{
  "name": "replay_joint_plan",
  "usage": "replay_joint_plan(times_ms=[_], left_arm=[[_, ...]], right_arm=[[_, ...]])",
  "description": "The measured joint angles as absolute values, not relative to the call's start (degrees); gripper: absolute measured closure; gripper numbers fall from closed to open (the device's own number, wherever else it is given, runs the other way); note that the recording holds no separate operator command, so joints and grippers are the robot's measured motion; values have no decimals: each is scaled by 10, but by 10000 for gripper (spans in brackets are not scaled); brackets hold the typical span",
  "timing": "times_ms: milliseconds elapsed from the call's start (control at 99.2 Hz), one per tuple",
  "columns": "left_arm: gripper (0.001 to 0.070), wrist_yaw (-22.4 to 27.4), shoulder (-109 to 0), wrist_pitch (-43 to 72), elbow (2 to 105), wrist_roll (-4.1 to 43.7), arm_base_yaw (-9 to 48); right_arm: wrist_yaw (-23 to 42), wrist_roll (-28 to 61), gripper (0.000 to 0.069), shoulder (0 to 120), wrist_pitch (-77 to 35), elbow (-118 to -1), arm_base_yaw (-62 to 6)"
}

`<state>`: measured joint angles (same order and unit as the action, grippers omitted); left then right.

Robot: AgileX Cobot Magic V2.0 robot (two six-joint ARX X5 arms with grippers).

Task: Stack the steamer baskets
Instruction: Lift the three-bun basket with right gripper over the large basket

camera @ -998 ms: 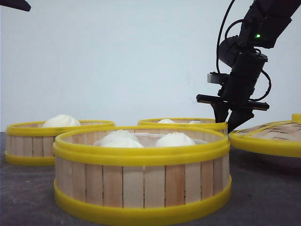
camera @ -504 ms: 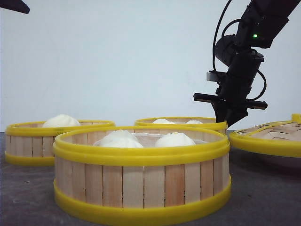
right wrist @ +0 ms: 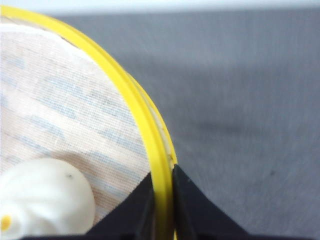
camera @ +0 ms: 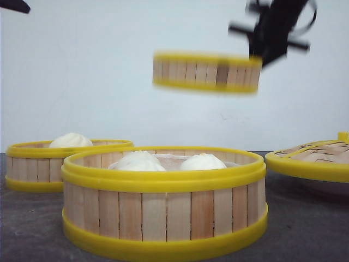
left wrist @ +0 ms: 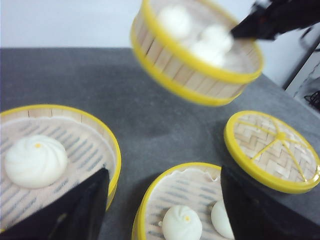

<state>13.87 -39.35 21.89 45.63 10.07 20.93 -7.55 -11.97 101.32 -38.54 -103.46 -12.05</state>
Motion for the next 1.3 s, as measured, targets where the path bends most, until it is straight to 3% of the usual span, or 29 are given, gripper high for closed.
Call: replay_joint_plan(times_ms=[353,575,807,1301], left_arm=[[280,139,-329,231,456,99,209],[280,139,-299,253,456,99,209],[280,139,-283,268,456,99,209],[280,139,-278,281,456,99,209]], right_arm=[[-111,-34,663,867,-554,-1035,-155],[-116,13,663,855,-641,-1033,-211],[-114,26,663,856,-625,-990,-267],[-112,-3,663,856,-430,-756,-303]])
